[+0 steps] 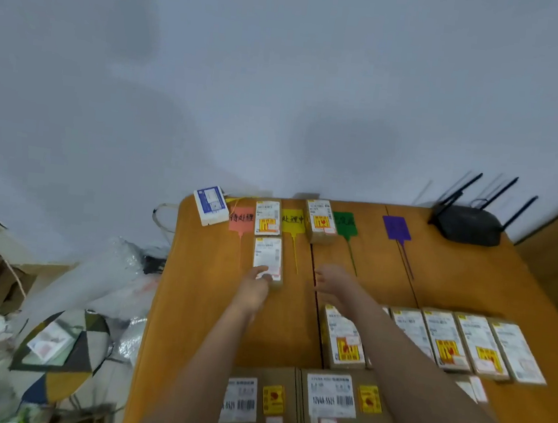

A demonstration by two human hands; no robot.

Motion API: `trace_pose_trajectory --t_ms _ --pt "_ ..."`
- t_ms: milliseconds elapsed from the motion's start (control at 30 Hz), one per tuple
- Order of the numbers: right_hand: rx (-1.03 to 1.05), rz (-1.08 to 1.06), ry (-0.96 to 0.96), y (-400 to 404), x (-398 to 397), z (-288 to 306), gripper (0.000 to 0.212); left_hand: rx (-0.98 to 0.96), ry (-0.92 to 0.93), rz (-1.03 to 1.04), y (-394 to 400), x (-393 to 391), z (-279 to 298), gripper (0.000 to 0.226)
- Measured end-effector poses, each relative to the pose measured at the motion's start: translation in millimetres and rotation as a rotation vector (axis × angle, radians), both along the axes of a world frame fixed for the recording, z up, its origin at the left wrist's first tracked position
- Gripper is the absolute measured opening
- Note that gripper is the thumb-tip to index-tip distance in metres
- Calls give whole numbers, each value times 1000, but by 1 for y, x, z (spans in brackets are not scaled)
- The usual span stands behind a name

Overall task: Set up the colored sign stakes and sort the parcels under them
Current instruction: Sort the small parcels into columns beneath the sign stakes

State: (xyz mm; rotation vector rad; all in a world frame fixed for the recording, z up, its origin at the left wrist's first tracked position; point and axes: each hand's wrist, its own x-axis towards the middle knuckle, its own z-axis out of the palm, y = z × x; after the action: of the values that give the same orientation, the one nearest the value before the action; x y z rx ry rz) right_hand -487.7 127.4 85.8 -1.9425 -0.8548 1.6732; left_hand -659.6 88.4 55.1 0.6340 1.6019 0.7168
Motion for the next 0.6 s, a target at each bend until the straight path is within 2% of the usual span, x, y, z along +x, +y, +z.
trace_pose_trajectory --t_ms 67,167,267,467,533,600 --pt "-36 -44 -19 -25 23 -1 32 -14 -57 -25 -17 22 1 40" --pt "-76 -84 -42 -59 60 -12 47 -79 -108 -51 -43 53 -7 42" --pt "-106 -114 -38 -78 92 -17 52 -135 -150 -59 -61 81 -12 40" --pt "-189 -96 1 -74 135 -33 64 -218 -96 5 -57 135 -25 34" --pt "-206 -55 38 -72 137 -30 60 -247 -97 30 -57 148 -23 21" --pt "-241 -2 73 -63 140 -30 45 -262 -116 40 -52 163 -26 23"
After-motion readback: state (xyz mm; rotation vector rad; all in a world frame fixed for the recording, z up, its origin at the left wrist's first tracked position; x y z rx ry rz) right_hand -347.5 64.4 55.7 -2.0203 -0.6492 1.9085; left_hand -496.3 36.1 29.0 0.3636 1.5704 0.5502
